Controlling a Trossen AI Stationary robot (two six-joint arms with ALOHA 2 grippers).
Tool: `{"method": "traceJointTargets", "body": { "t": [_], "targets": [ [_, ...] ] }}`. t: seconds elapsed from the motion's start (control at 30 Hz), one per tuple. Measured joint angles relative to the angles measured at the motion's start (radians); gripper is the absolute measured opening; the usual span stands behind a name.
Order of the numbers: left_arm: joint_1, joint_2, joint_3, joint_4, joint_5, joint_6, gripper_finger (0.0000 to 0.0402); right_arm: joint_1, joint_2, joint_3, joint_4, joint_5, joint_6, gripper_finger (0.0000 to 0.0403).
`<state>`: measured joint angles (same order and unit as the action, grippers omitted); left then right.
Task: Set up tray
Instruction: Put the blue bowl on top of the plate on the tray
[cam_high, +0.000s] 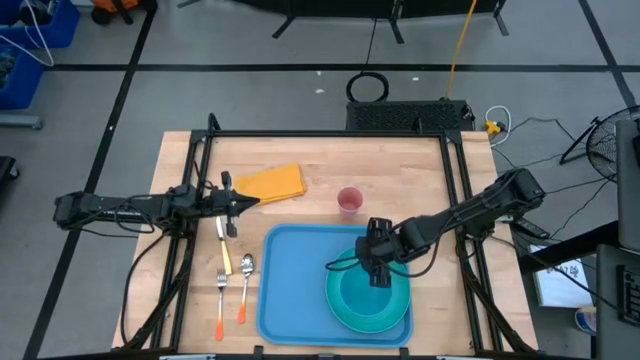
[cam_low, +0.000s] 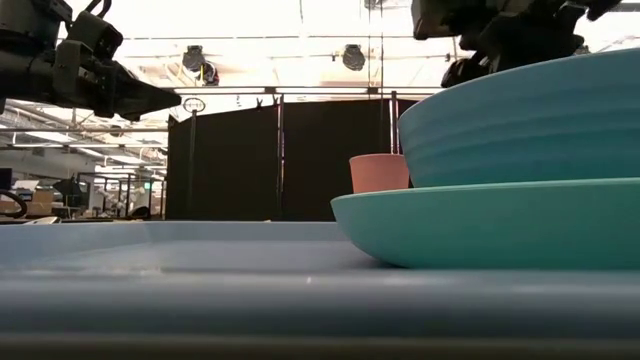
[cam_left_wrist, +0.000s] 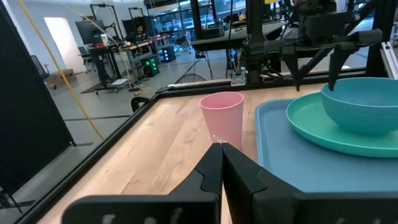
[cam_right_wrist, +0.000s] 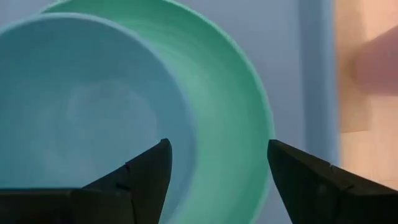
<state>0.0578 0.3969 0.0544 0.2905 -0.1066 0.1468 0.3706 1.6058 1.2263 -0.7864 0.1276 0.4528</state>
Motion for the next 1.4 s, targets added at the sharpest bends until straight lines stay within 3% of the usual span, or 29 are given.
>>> {"method": "traceJointTargets", "body": {
  "t": [0.47, 1.07, 1.4],
  "targets": [
    [0.0, 0.0, 0.0, 0.0, 0.0, -0.021, 0.001, 0.015, 0.0, -0.093, 0.061, -0.029, 0.045, 0.0234],
    [0.0, 0.0, 0.0, 0.003, -0.026, -0.018, 0.001, 0.002, 0.0, -0.095, 0.089, -0.058, -0.008, 0.0012],
    [0.0, 0.0, 0.0, 0.003, -0.026, -0.014, 0.001, -0.024, -0.001, -0.095, 0.084, -0.13, -0.048, 0.0005]
  ]
}}
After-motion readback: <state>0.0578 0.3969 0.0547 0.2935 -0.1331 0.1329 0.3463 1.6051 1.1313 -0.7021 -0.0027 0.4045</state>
